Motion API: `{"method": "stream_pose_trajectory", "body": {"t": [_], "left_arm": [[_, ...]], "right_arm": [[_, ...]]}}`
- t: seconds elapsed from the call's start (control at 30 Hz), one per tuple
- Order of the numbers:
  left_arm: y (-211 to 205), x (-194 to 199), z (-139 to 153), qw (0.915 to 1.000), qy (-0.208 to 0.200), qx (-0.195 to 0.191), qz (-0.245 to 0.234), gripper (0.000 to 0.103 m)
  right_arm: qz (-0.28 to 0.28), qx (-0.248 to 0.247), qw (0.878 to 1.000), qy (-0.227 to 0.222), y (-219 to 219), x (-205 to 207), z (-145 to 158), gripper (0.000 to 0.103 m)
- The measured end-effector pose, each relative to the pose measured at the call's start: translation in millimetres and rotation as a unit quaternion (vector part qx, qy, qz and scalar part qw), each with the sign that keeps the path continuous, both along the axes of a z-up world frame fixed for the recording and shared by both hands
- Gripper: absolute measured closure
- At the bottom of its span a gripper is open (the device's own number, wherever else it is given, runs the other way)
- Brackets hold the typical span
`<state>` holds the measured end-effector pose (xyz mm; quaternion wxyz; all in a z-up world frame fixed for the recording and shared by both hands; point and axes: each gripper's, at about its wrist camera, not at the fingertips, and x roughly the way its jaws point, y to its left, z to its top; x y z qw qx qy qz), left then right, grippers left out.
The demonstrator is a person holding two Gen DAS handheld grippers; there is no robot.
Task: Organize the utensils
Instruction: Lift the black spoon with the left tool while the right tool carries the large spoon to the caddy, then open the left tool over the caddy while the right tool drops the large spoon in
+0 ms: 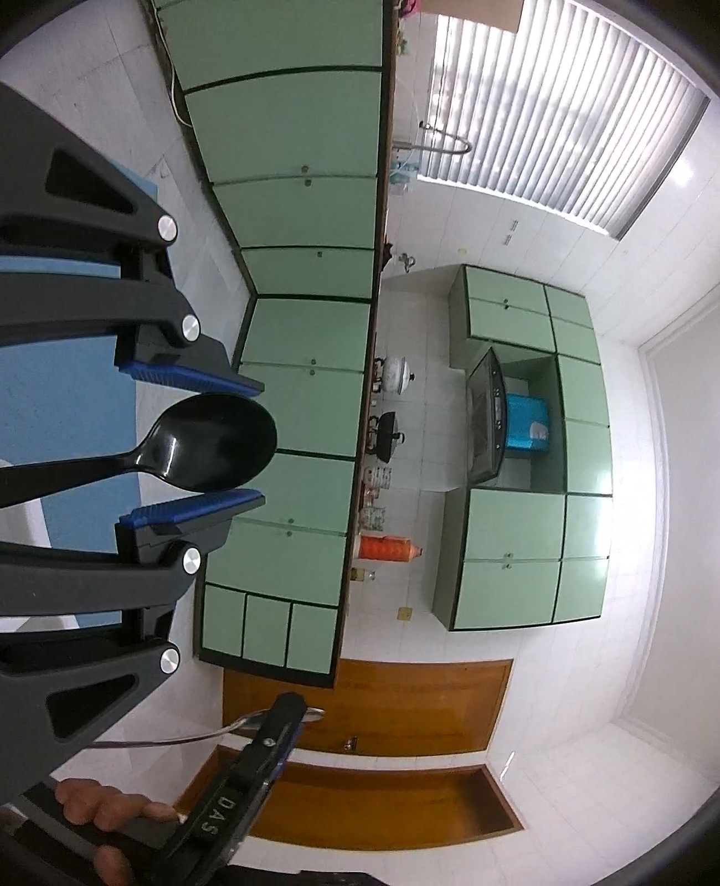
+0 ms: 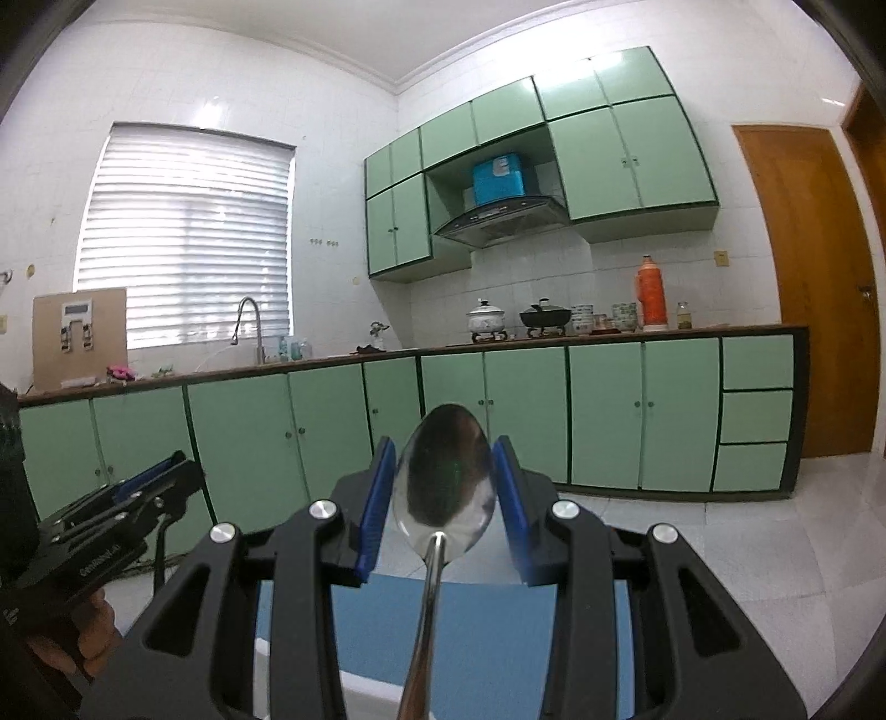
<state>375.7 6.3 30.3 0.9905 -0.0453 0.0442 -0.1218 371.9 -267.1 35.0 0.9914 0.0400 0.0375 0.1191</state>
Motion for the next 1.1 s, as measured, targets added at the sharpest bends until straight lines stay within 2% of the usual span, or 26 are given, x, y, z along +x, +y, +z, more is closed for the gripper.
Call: {"method": "stream_pose_trajectory", "body": {"t": [0.2,0.63,0.87,1.1], "left_arm": [[-5,5,-7,0.9998,0.005,-0.004,-0.017,0.069],[-9,3,-27,0.9992,0.031,0.008,-0.023,0.069],[-7,4,-39,0.9982,0.052,0.005,-0.030,0.068],[-1,-5,-42,0.9969,0.063,0.003,-0.046,0.054]], "right_arm": [[0.012,0.003,1.000,-0.005,2,7,6,0.068],[0.032,0.003,0.999,0.037,9,-3,-21,0.068],[0.032,-0.020,0.998,0.052,20,-12,-31,0.068],[0.043,-0.015,0.996,0.079,23,-20,-42,0.067]]}}
